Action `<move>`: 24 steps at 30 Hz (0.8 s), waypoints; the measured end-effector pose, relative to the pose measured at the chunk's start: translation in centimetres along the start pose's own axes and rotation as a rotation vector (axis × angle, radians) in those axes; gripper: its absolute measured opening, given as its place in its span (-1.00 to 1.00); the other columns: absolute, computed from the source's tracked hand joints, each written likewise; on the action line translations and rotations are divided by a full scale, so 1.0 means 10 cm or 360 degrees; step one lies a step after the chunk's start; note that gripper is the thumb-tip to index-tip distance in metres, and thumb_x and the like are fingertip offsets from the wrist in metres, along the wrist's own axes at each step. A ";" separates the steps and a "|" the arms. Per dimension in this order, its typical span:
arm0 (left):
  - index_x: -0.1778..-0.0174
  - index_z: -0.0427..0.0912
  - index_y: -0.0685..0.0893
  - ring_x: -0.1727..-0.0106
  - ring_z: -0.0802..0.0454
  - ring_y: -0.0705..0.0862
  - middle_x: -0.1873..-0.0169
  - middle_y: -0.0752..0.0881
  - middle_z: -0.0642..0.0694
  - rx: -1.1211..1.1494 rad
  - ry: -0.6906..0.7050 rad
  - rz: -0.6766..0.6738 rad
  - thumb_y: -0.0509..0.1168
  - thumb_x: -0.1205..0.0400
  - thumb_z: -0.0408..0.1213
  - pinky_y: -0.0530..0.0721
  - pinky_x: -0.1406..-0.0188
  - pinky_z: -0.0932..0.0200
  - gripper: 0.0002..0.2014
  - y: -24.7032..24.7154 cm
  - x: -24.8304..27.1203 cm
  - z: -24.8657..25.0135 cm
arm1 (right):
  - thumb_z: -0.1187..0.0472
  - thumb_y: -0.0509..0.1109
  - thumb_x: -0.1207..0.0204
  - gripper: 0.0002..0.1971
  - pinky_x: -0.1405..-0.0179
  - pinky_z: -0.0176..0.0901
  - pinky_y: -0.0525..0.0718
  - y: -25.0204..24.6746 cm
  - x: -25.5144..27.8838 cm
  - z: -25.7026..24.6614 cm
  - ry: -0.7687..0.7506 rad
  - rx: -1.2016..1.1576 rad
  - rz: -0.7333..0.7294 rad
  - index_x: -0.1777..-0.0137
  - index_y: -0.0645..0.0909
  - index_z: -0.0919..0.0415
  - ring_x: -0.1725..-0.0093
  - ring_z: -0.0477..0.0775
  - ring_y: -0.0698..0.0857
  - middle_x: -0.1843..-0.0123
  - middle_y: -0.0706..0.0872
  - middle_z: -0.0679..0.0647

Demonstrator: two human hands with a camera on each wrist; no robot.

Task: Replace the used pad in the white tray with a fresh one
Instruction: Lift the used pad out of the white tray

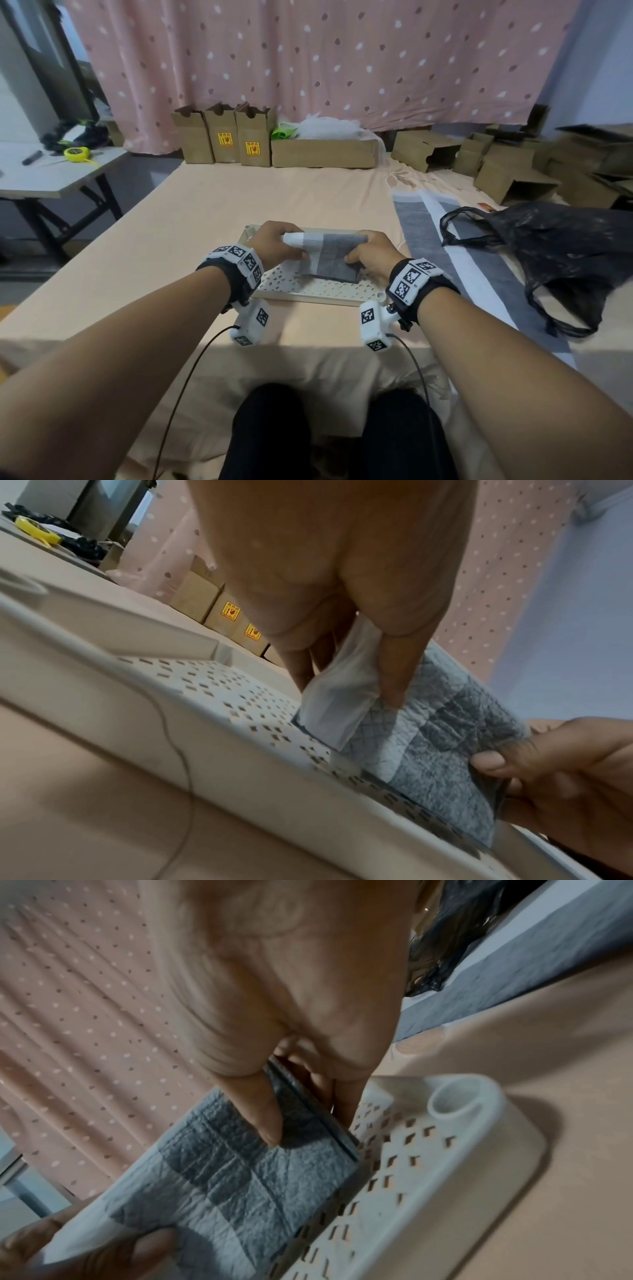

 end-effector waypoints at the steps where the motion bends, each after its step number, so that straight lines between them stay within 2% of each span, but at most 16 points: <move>1: 0.12 -0.11 0.80 0.22 0.19 0.64 0.18 0.78 -0.07 -0.0007 -0.0008 -0.0005 0.59 -0.42 -0.47 0.57 0.23 0.27 -0.78 0.01 -0.01 -0.01 | 0.56 0.43 -0.29 -0.76 0.06 0.23 0.76 0.00 0.00 0.01 0.0023 -0.0011 -0.0009 0.14 0.66 0.24 0.01 0.37 0.76 0.14 0.72 0.28; 3: 0.08 -0.08 0.81 0.12 0.06 0.71 0.12 0.82 -0.10 -0.0024 -0.0050 -0.0028 0.62 -0.40 -0.42 0.68 0.13 0.18 -0.75 0.04 0.00 -0.07 | 0.58 0.42 -0.28 -0.76 -0.05 0.31 0.78 0.02 0.01 0.07 0.0085 -0.0047 -0.0056 0.14 0.65 0.28 -0.06 0.43 0.77 0.06 0.76 0.32; 5: 0.07 0.00 0.80 0.04 -0.03 0.74 0.06 0.83 -0.13 -0.0005 -0.0108 -0.0046 0.64 -0.37 -0.37 0.71 0.01 0.09 -0.71 0.08 0.02 -0.11 | 0.60 0.42 -0.30 -0.70 -0.11 0.37 0.76 0.04 0.02 0.12 0.0119 -0.0060 -0.0075 0.06 0.68 0.26 -0.08 0.39 0.77 -0.03 0.79 0.34; 9: 0.03 -0.06 0.79 0.11 0.06 0.68 0.11 0.79 -0.08 0.0040 -0.0102 -0.0026 0.63 -0.37 -0.41 0.59 0.13 0.19 -0.70 0.11 0.04 -0.09 | 0.59 0.41 -0.31 -0.69 -0.13 0.35 0.77 0.04 0.03 0.12 0.0107 -0.0074 -0.0049 0.07 0.69 0.20 -0.09 0.36 0.78 -0.04 0.80 0.32; 12: 0.11 -0.08 0.77 0.21 0.10 0.66 0.21 0.77 -0.04 -0.0012 -0.0155 -0.0018 0.61 -0.39 -0.42 0.56 0.23 0.24 -0.75 0.13 0.04 -0.11 | 0.57 0.41 -0.31 -0.71 -0.15 0.32 0.77 0.03 0.01 0.13 0.0101 -0.0067 -0.0035 0.08 0.71 0.22 -0.10 0.35 0.78 -0.03 0.80 0.31; 15: 0.16 -0.29 0.78 0.34 0.07 0.58 0.39 0.68 -0.03 -0.0049 -0.0194 -0.0013 0.57 -0.42 -0.45 0.46 0.40 0.30 -0.87 0.16 0.08 -0.10 | 0.54 0.42 -0.33 -0.75 -0.16 0.27 0.77 0.04 0.03 0.12 0.0109 -0.0034 -0.0029 0.08 0.68 0.23 -0.12 0.34 0.76 -0.05 0.79 0.32; 18: 0.15 -0.37 0.77 0.38 0.05 0.57 0.38 0.68 -0.10 0.0034 -0.0221 0.0033 0.58 -0.42 -0.40 0.51 0.46 0.36 -0.83 0.08 0.07 0.00 | 0.48 0.41 -0.36 -0.75 -0.16 0.20 0.78 0.01 0.05 -0.03 0.0078 -0.0088 -0.0007 0.03 0.66 0.19 -0.08 0.26 0.77 -0.04 0.80 0.27; 20: 0.14 -0.31 0.77 0.28 -0.09 0.73 0.29 0.79 -0.14 0.0274 -0.0312 0.0092 0.70 -0.25 -0.23 0.73 0.26 0.18 -0.62 -0.01 -0.01 0.00 | 0.44 0.41 -0.42 -0.77 -0.14 0.18 0.79 -0.03 0.04 -0.17 0.0061 -0.0152 -0.0028 -0.04 0.70 0.21 -0.04 0.24 0.81 -0.02 0.83 0.24; 21: 0.07 -0.32 0.78 0.16 -0.19 0.82 0.20 0.85 -0.18 0.0407 -0.0392 0.0101 0.75 -0.13 -0.13 0.82 0.08 0.00 -0.46 -0.05 -0.04 -0.01 | 0.43 0.42 -0.45 -0.78 -0.12 0.18 0.80 -0.05 0.03 -0.21 0.0058 -0.0203 -0.0043 -0.06 0.71 0.23 -0.02 0.25 0.82 -0.02 0.84 0.25; 22: -0.02 -0.32 0.78 0.05 -0.24 0.85 0.10 0.87 -0.21 0.0562 -0.0456 0.0069 0.78 -0.07 -0.10 0.82 -0.05 -0.14 -0.34 -0.08 -0.05 -0.02 | 0.44 0.42 -0.48 -0.80 -0.08 0.18 0.81 -0.06 0.03 -0.25 0.0078 -0.0264 -0.0037 -0.07 0.70 0.25 -0.02 0.27 0.82 -0.03 0.84 0.27; 24: -0.20 -0.38 0.73 -0.07 -0.27 0.84 -0.06 0.85 -0.30 0.0897 -0.0567 -0.0054 0.74 -0.25 -0.22 0.79 -0.14 -0.22 -0.36 -0.05 0.00 -0.01 | 0.45 0.40 -0.51 -0.83 0.11 0.11 0.84 -0.05 0.04 -0.26 0.0146 -0.0357 -0.0056 -0.07 0.66 0.29 -0.01 0.31 0.81 -0.06 0.80 0.32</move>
Point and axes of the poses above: each hand's wrist, its own x-axis away from the middle knuckle, its own y-axis out of the palm, z = x × y, the point moved 3 cm from there along -x, towards the middle knuckle
